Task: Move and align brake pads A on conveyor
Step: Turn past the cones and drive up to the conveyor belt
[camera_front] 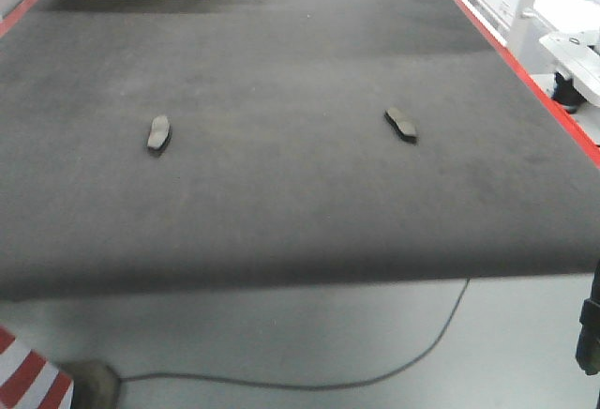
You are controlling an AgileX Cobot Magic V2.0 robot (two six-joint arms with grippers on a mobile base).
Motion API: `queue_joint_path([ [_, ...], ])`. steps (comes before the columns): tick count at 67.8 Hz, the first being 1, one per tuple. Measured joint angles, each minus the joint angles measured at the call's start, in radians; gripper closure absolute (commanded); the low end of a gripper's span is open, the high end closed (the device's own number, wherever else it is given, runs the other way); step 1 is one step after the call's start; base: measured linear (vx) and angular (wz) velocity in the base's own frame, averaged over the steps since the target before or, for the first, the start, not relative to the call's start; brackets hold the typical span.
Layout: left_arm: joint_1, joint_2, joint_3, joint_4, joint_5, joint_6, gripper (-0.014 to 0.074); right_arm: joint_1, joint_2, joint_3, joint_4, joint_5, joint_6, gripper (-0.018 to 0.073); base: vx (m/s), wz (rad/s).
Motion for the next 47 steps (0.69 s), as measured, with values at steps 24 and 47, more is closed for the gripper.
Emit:
queue_joint_path([
  [24, 0.0, 0.0, 0.0, 0.0, 0.0, 0.0, 0.0603, 0.0, 0.0, 0.0, 0.0, 0.0, 0.0, 0.0566, 0.42, 0.04],
  [47, 0.0, 0.0, 0.0, 0.0, 0.0, 0.0, 0.0603, 0.0, 0.0, 0.0, 0.0, 0.0, 0.0, 0.0566, 0.34, 0.02],
])
